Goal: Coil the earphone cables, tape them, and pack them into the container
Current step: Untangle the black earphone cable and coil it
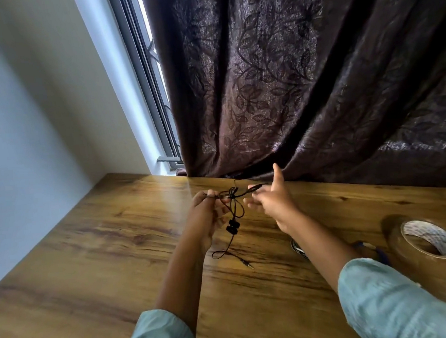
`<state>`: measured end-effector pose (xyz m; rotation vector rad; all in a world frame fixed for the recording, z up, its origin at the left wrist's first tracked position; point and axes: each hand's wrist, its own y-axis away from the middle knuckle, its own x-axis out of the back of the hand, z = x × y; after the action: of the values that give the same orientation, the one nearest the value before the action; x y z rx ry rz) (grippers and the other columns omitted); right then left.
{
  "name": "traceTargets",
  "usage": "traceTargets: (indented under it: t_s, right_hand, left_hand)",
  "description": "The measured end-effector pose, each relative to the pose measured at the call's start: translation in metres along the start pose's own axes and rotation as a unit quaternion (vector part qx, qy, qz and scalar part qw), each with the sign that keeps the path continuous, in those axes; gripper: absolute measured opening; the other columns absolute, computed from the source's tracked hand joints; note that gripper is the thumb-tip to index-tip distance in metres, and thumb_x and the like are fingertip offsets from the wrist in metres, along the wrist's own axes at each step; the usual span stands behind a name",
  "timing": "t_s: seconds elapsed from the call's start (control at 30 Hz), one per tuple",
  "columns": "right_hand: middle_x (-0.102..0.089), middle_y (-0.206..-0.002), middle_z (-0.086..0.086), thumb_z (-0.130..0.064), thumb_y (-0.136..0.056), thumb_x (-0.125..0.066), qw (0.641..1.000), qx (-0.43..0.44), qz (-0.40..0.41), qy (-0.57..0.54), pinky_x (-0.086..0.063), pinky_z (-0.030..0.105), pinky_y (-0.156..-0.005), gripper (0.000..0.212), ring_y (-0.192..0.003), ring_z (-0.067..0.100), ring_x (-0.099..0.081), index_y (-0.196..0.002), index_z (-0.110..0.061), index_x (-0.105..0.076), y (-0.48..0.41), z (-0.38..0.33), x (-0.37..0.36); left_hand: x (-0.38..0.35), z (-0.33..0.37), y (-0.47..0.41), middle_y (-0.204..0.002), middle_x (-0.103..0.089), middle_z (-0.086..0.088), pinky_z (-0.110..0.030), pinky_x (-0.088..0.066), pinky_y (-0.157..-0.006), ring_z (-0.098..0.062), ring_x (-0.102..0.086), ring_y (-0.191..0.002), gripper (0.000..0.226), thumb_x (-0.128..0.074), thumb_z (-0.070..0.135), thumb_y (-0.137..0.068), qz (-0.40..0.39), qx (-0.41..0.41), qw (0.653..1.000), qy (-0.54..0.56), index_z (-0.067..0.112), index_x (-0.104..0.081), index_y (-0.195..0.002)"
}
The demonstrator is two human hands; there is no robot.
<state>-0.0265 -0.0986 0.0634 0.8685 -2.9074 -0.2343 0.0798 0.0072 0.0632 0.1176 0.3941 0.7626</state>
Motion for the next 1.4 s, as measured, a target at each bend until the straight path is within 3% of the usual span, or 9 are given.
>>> traceTargets:
  t_s: [0.07,0.17,0.3,0.6,0.7,0.97,1.17,1.3,1.4]
  right_hand:
    - [-0.065,-0.106,0.008,0.002,-0.090,-0.057,0.997,0.000,-0.018,0.072,-0.050,0.015,-0.055,0.096,-0.084,0.011,-0.066,-0.149,-0.039,0.006,0.009,0.002,-0.002]
    - [-0.069,-0.096,0.003,-0.010,-0.088,-0.065,0.993,0.036,-0.028,0.105,-0.047,0.018,-0.068,0.094,-0.090,0.010,-0.065,-0.149,-0.040,0.001,0.015,0.002,-0.006]
    - [-0.072,-0.098,-0.003,-0.013,-0.087,-0.067,0.995,0.070,-0.053,0.052,-0.042,0.022,-0.085,0.086,-0.096,0.003,-0.064,-0.149,-0.038,-0.012,0.015,0.002,-0.005]
    - [-0.073,-0.090,-0.002,-0.008,-0.081,-0.073,0.989,0.103,-0.038,0.099,-0.042,0.012,-0.067,0.078,-0.088,0.004,-0.067,-0.142,-0.034,-0.032,0.012,0.004,-0.003]
    - [-0.071,-0.085,0.001,-0.007,-0.081,-0.073,0.985,0.116,-0.050,0.115,-0.053,0.023,-0.071,0.066,-0.080,0.010,-0.067,-0.133,-0.030,-0.040,0.010,0.005,-0.001]
    - [-0.054,-0.098,0.004,0.001,-0.093,-0.052,0.995,0.026,-0.072,-0.068,-0.055,0.025,-0.056,0.031,-0.090,0.016,-0.056,-0.101,-0.028,-0.042,0.010,0.002,-0.001]
    - [-0.059,-0.095,-0.001,-0.003,-0.093,-0.055,0.991,0.067,-0.118,-0.011,-0.051,0.037,-0.090,0.020,-0.092,0.013,-0.060,-0.096,-0.022,-0.060,0.008,0.000,0.007]
    - [-0.066,-0.094,-0.004,-0.007,-0.084,-0.069,0.981,0.096,-0.166,0.022,-0.053,0.019,-0.077,0.019,-0.087,0.005,-0.062,-0.096,-0.021,-0.065,0.017,-0.001,0.005]
    - [-0.066,-0.084,-0.008,-0.007,-0.081,-0.073,0.981,0.141,-0.118,0.064,-0.050,0.011,-0.067,0.019,-0.078,0.001,-0.061,-0.087,-0.023,-0.065,0.018,0.001,-0.002]
  left_hand:
    - [-0.002,-0.003,0.001,-0.060,-0.068,0.001,-0.021,-0.047,-0.050,-0.010,-0.061,-0.049,0.018,-0.040,0.019,-0.101,-0.008,0.039,0.999,0.037,0.017,-0.050,-0.085]
    - [-0.004,-0.008,0.003,-0.060,-0.069,0.000,-0.018,-0.044,-0.044,-0.010,-0.062,-0.045,0.015,-0.040,0.019,-0.101,-0.012,0.062,0.996,0.055,0.016,-0.051,-0.091]
    - [-0.002,-0.015,0.003,-0.069,-0.067,0.000,-0.020,-0.048,-0.048,-0.013,-0.065,-0.059,0.018,-0.050,0.029,-0.096,-0.028,0.059,0.998,0.023,0.013,-0.056,-0.101]
    - [-0.005,-0.022,0.008,-0.083,-0.067,-0.003,-0.019,-0.052,-0.059,-0.010,-0.059,-0.071,0.020,-0.061,0.016,-0.089,-0.044,0.028,0.999,-0.014,0.005,-0.065,-0.105]
    - [-0.006,-0.025,0.008,-0.083,-0.069,0.000,-0.022,-0.052,-0.065,-0.009,-0.060,-0.073,0.015,-0.062,0.019,-0.090,-0.030,0.031,0.998,-0.042,0.009,-0.066,-0.100]
    - [-0.002,-0.028,0.012,-0.093,-0.067,-0.005,-0.024,-0.052,-0.065,-0.012,-0.062,-0.081,0.012,-0.058,0.016,-0.089,-0.100,0.027,0.994,0.017,0.014,-0.064,-0.099]
    - [-0.002,-0.029,0.012,-0.084,-0.061,-0.006,-0.025,-0.052,-0.061,-0.012,-0.059,-0.077,0.012,-0.060,0.021,-0.081,-0.114,0.027,0.986,0.120,0.014,-0.060,-0.090]
    - [-0.001,-0.026,0.010,-0.087,-0.065,-0.007,-0.022,-0.052,-0.061,-0.010,-0.063,-0.072,0.018,-0.053,0.021,-0.091,-0.116,-0.001,0.989,0.092,0.008,-0.063,-0.098]
    - [-0.004,-0.024,0.010,-0.085,-0.068,-0.006,-0.020,-0.052,-0.059,-0.010,-0.063,-0.071,0.024,-0.051,0.024,-0.092,-0.121,-0.018,0.990,0.068,0.005,-0.064,-0.100]
